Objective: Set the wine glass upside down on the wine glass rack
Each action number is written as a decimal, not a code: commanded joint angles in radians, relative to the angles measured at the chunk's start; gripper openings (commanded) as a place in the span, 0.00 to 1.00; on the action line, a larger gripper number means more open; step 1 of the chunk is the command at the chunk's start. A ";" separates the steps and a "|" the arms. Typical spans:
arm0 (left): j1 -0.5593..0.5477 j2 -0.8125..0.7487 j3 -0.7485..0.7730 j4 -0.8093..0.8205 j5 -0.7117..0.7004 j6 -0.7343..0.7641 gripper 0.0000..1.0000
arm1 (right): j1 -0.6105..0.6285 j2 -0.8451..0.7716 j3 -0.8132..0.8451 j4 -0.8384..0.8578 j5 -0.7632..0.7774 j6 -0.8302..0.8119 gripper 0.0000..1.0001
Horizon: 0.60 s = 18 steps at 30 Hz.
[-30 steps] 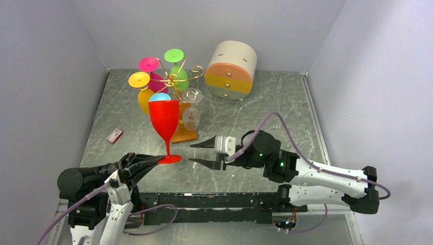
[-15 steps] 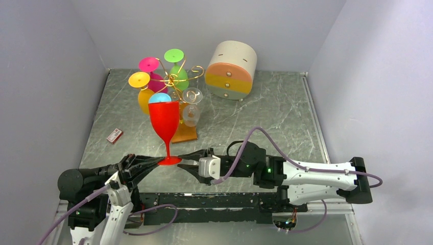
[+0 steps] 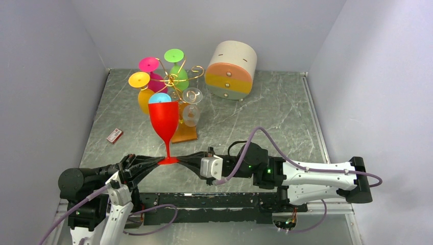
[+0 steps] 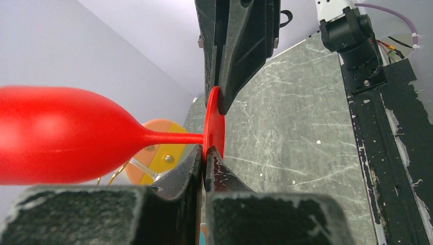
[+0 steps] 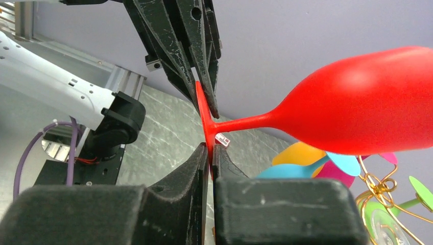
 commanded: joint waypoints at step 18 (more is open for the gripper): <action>0.006 -0.010 0.018 -0.013 -0.004 0.013 0.52 | 0.011 -0.086 -0.029 0.051 0.066 -0.067 0.00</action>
